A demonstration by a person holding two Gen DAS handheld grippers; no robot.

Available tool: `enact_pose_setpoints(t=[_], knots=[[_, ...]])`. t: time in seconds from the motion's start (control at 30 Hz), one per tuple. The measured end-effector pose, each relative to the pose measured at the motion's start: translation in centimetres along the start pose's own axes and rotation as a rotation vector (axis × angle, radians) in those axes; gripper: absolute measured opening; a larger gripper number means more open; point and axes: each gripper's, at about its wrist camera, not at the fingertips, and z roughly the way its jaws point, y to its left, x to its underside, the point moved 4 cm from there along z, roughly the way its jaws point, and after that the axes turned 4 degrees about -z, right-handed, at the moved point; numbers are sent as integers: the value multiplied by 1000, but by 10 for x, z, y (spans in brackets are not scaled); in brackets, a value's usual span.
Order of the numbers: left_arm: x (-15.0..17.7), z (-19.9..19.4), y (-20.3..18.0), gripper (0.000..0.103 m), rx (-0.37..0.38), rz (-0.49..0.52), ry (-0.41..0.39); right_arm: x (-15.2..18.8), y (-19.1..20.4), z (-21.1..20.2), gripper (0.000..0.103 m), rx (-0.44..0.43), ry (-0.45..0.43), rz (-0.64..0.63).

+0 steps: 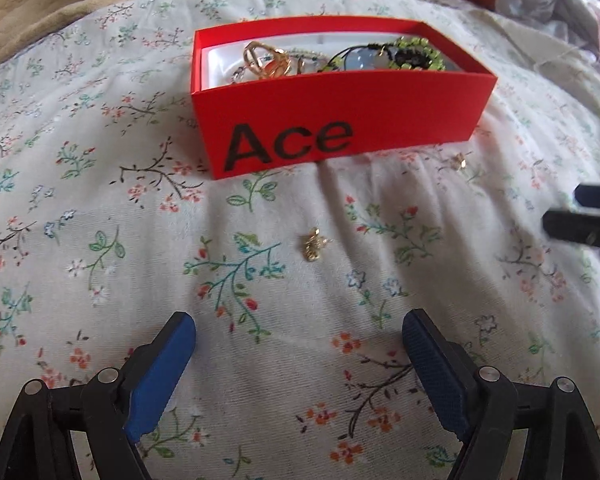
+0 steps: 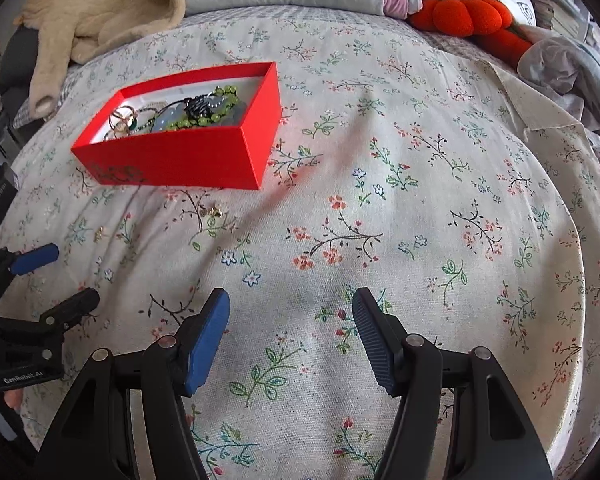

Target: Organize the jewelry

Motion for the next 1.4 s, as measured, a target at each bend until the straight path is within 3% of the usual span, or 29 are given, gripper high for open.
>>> enact_pose_setpoints(t=[0.13,0.27,0.8,0.97,1.4], knots=[[-3,0,1,71,64,-28,-21,5,8,8,67,17,7,-63],[-8,6,-6,55,81,-7,-26,2,10,8,67,20,-2,-97],[-18,18,-10,23,90,-5,-26,-4,9,15,71,-8,0,-61],[-19,18,-9,7,69,1,-26,-3,8,15,72,-3,-1,-58],[-27,4,-7,3,72,4,-28,-19,19,17,72,-46,-14,-41]])
